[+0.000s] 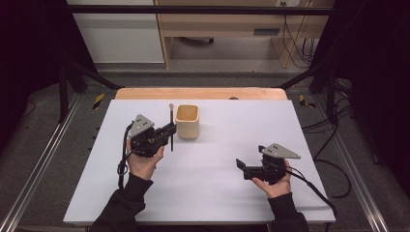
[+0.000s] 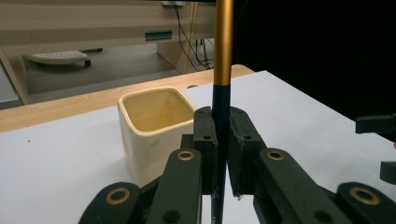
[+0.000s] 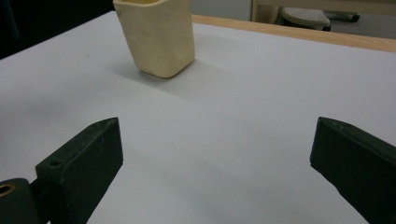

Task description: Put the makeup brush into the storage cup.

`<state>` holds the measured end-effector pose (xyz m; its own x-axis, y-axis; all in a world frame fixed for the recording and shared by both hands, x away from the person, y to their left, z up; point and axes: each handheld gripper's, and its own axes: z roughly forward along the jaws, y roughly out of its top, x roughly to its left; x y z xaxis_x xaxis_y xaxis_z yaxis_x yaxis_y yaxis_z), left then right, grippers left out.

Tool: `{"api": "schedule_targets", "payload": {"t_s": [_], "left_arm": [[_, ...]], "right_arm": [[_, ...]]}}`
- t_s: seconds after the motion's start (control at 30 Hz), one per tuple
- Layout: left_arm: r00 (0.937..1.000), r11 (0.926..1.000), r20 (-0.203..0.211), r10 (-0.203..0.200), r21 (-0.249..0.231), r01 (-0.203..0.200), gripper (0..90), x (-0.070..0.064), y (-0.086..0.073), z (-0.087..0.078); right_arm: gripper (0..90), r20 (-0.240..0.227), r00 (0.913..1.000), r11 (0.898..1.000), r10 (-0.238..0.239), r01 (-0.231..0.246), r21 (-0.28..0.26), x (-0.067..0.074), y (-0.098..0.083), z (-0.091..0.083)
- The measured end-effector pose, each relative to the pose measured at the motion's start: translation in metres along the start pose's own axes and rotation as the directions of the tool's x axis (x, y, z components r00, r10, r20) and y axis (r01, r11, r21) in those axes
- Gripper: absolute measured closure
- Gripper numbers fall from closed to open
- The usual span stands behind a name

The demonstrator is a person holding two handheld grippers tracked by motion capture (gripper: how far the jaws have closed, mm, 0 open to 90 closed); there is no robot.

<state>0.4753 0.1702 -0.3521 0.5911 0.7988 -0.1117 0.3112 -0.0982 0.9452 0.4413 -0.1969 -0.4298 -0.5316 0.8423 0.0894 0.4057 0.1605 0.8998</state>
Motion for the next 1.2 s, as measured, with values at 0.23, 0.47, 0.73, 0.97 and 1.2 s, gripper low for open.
{"api": "schedule_targets", "payload": {"t_s": [0.23, 0.47, 0.73, 0.97, 1.2], "left_arm": [[0.9996, 0.9996, -0.011, 0.028, 0.007, -0.028, 82.4, 0.007, 0.015, 0.003], [0.9997, 0.9996, -0.002, 0.025, 0.010, -0.025, 82.4, 0.012, 0.022, 0.011], [0.9995, 0.9995, -0.005, 0.032, 0.003, -0.032, 82.4, 0.015, 0.034, 0.023], [0.9994, 0.9994, -0.002, 0.033, 0.006, -0.033, 82.4, 0.018, 0.040, 0.035], [0.9997, 0.9997, -0.003, 0.025, 0.003, -0.025, 82.4, 0.022, 0.044, 0.047]], "right_arm": [[2.3, 0.015, 0.9998, 1.000, 0.009, -0.009, 0.008, -0.006, -0.004, -0.004], [2.0, 0.032, 0.9995, 1.000, 0.007, -0.007, 0.011, -0.009, -0.006, -0.005], [1.7, 0.038, 0.9993, 1.000, 0.006, -0.007, 0.016, -0.010, -0.005, -0.005], [1.7, 0.045, 0.9990, 1.000, 0.007, -0.008, 0.018, -0.011, -0.005, -0.006], [1.8, 0.051, 0.9986, 1.000, 0.014, -0.015, 0.020, -0.013, -0.006, -0.006]]}}
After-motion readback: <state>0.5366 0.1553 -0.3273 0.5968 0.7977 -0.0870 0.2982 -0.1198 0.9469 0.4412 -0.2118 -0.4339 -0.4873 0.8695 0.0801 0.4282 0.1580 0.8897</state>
